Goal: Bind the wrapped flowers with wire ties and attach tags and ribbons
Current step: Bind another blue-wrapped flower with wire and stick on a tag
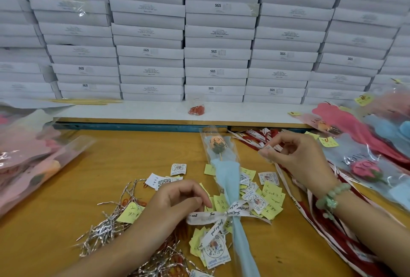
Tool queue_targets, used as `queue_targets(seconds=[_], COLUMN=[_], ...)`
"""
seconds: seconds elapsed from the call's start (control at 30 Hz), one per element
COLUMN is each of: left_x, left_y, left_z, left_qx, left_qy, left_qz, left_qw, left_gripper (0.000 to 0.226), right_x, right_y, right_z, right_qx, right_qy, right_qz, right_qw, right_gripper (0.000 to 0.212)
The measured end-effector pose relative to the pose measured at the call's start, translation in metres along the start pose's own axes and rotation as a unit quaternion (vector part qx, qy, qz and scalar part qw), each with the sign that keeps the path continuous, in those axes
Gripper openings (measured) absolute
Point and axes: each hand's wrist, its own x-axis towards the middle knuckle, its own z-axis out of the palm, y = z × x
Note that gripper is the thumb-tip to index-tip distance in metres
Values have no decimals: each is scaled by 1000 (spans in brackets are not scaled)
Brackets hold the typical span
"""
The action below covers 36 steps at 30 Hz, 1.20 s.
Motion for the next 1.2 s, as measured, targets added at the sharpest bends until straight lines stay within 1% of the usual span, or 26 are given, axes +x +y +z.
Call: queue_targets(seconds=[0.17,0.27,0.3,0.33,0.37,0.43,0.47,0.53,0.6,0.67,0.7,0.77,0.8,0.83,0.9,0.97,1.07,1.13,1.2], left_x=[0,6,9,13,17,26,30,37,40,40,40,38,38,37,36,36,35,35,36], left_y=[8,10,11,13,14,14,14,14,12,10,9,10,9,9,8,6,5,4,3], left_z=[-4,-8,-8,-8,-8,-8,-8,-8,-8,-11,-13,-15,-16,-17,-16,-16,-17,-18,-19], left_qx=[60,83,67,32,-9,-92,-116,-127,-123,-108,-103,-91,-85,-80,-78,-77,-68,-62,-58], left_qy=[-1,-14,-17,-18,-20,-12,-7,10,34,49,56,67,71,74,76,77,76,84,96], left_qz=[23,-2,-17,-33,-52,-87,-97,-103,-110,-110,-109,-100,-96,-95,-96,-93,-87,-87,-89], left_qw=[998,996,997,999,998,992,988,986,986,987,987,989,989,990,989,990,991,991,990], left_gripper=[19,32,31,25,19,38,41,33,29,25,23,20,19,18,19,23,28,31,31], right_x=[-11,-18,-20,-22,-25,-30,-32,-35,-33,-24,-16,5,16,28,47,57,66,72,75], right_y=[-27,-41,-44,-47,-49,-53,-55,-59,-61,-61,-58,-49,-42,-34,-18,-9,-2,0,-1], right_z=[9,14,17,19,23,29,31,35,36,37,38,41,43,47,58,73,92,96,96], right_qx=[54,94,112,124,128,120,112,98,90,85,76,29,-14,-68,-168,-217,-242,-226,-219], right_qy=[-19,-65,-92,-121,-152,-211,-233,-258,-259,-225,-198,-148,-143,-156,-201,-233,-264,-254,-251], right_qz=[-29,-36,-40,-46,-51,-62,-70,-86,-88,-73,-61,-25,1,31,85,115,118,154,181], right_qw=[998,993,989,984,979,968,964,957,958,968,975,988,990,985,961,941,926,928,925], right_gripper=[10,9,8,10,16,32,38,45,50,51,48,38,37,43,66,83,88,93,92])
